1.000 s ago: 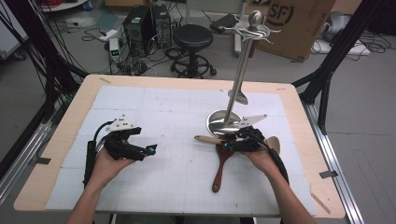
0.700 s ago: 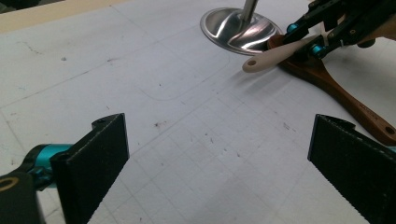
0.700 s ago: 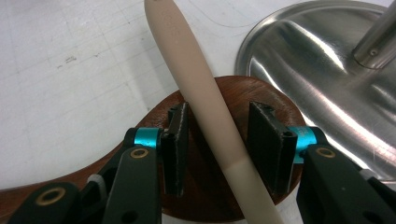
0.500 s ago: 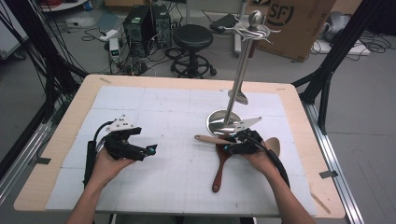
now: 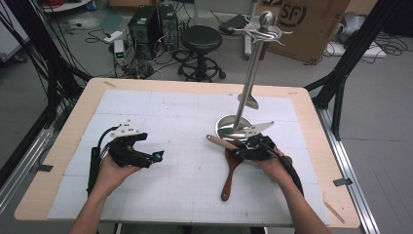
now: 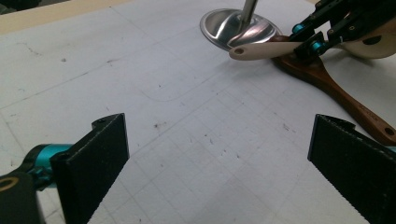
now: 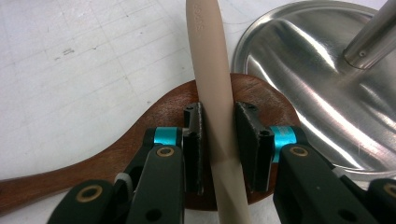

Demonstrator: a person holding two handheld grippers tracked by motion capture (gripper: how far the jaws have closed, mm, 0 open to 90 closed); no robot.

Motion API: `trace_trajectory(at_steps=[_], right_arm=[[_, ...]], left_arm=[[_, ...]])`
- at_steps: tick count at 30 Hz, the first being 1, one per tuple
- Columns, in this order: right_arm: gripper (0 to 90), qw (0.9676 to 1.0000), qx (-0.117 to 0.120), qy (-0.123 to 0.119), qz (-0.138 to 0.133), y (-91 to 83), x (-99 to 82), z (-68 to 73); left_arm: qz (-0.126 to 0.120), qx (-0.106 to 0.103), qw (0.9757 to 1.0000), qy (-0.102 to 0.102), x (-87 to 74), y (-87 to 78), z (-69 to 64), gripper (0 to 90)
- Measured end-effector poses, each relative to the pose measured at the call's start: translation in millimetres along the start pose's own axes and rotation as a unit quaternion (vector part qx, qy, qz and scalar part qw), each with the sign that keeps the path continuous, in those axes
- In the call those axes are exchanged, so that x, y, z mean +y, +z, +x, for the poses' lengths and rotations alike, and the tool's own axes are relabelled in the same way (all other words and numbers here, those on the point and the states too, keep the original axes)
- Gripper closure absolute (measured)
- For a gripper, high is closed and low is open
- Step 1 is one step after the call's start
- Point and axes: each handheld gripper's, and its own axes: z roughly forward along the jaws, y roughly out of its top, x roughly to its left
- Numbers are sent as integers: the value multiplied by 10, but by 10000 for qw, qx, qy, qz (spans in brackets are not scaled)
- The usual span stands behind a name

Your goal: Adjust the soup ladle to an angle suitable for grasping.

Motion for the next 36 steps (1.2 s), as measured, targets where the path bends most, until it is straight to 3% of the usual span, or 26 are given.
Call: trace_trajectory(at_steps=[13,21,25,36], right_arm=[[727,10000,7,-75,56,50,5,-7],[734,9999,96,86,-72,-17,5,-5],[734,9997,185,133,-132,-56,18,31],[735,9986,439,-25,-296,-112,100,204]], left_arm=[[31,-10,10000,11,-2,15,-9,59],[53,-21,10000,42,0,17,-11,59],[33,-51,10000,2,0,19,-21,59],[82,-145,9998,97,11,52,-60,99]])
